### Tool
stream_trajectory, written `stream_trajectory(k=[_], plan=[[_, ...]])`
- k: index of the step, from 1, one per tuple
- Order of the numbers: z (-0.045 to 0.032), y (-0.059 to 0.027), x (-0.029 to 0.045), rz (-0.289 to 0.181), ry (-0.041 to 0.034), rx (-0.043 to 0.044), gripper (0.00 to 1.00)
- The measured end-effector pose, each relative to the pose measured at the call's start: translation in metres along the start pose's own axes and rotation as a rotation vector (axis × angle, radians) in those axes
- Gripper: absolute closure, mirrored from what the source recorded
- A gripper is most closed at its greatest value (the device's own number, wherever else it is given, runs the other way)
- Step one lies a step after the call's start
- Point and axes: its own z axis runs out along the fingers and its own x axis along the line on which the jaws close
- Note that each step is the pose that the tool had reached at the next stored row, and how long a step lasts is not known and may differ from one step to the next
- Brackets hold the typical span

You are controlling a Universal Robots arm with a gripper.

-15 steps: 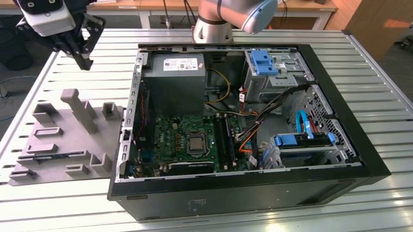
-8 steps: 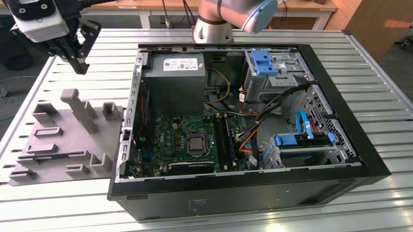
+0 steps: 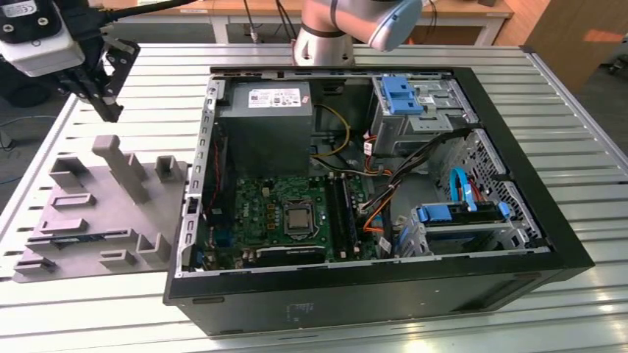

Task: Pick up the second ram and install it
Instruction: 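Reach for the second ram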

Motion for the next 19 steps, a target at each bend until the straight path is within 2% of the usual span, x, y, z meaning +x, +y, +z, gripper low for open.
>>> stream_trajectory(k=[9,19], plan=[[0.0037,-0.0117,0.0105,0.000,-0.0001,0.0000,0.89],[0.0097,-0.0170,0.0327,0.000,0.0000,0.0001,0.89]])
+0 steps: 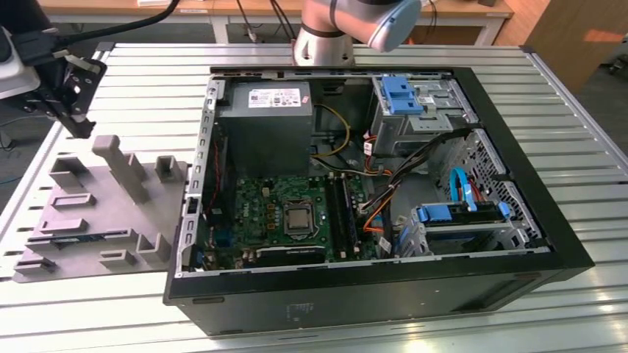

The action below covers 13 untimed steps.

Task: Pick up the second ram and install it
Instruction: 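Reach for the second ram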

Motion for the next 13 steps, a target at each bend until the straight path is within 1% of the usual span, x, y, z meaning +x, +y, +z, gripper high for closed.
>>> stream_trajectory(k=[8,13], plan=[[0.0062,-0.0044,0.0182,0.000,0.0000,0.0000,0.89],[0.0121,-0.0073,0.0267,0.000,-0.0002,-0.0002,0.89]])
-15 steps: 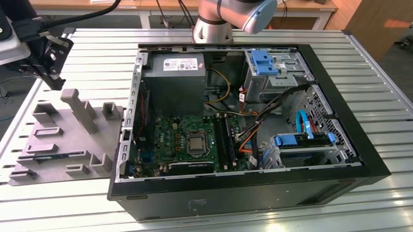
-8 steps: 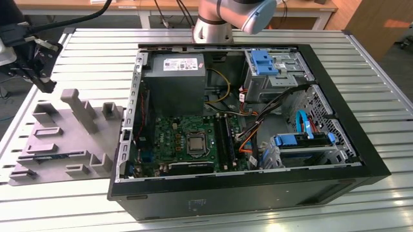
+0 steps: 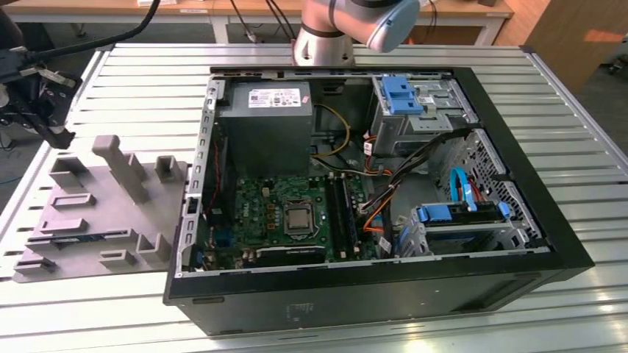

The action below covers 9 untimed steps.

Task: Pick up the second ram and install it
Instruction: 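Reach for the second ram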

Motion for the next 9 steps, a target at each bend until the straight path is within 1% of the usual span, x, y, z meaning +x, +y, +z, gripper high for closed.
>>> stream_trajectory(k=[4,9], plan=[[0.0058,-0.0018,0.0061,0.000,0.0001,0.0001,0.89],[0.0110,-0.0035,0.0140,0.000,0.0000,0.0000,0.89]])
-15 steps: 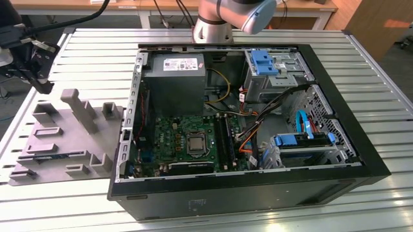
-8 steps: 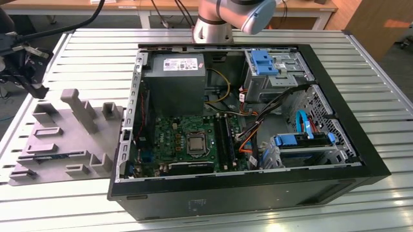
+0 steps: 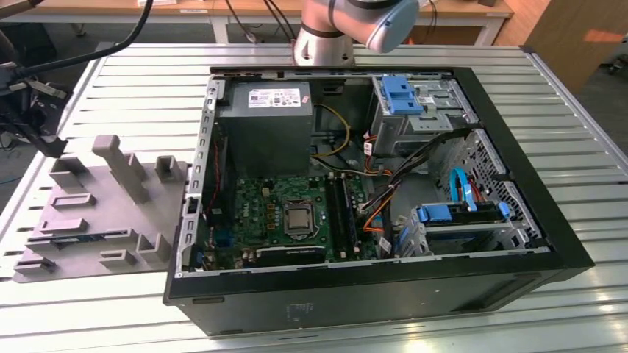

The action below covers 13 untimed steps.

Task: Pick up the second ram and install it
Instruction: 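Reach for the second ram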

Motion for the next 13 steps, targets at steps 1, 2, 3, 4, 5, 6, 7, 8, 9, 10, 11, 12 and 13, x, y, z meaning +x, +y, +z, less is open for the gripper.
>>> stream_trajectory(k=[1,2,3,4,5,6,7,8,9,10,11,12,13], plan=[[0.0010,-0.0002,0.0014,0.000,0.0001,0.0001,0.89],[0.0021,-0.0005,0.0028,0.000,0.0001,0.0001,0.89],[0.0031,-0.0007,0.0042,0.000,0.0002,0.0001,0.89],[0.0041,-0.0009,0.0052,0.000,0.0000,0.0000,0.89],[0.0053,-0.0011,0.0060,0.000,-0.0001,-0.0001,0.89],[0.0066,-0.0013,0.0066,0.000,0.0000,-0.0001,0.89],[0.0079,-0.0016,0.0070,0.000,0.0001,0.0001,0.89],[0.0094,-0.0019,0.0074,0.000,0.0001,0.0000,0.89],[0.0109,-0.0023,0.0079,0.000,0.0000,0.0000,0.89],[0.0121,-0.0028,0.0084,0.000,0.0002,0.0001,0.89],[0.0134,-0.0033,0.0090,0.000,0.0002,0.0001,0.89],[0.0151,-0.0040,0.0095,0.000,0.0001,0.0000,0.89],[0.0165,-0.0048,0.0098,0.000,0.0002,0.0001,0.89]])
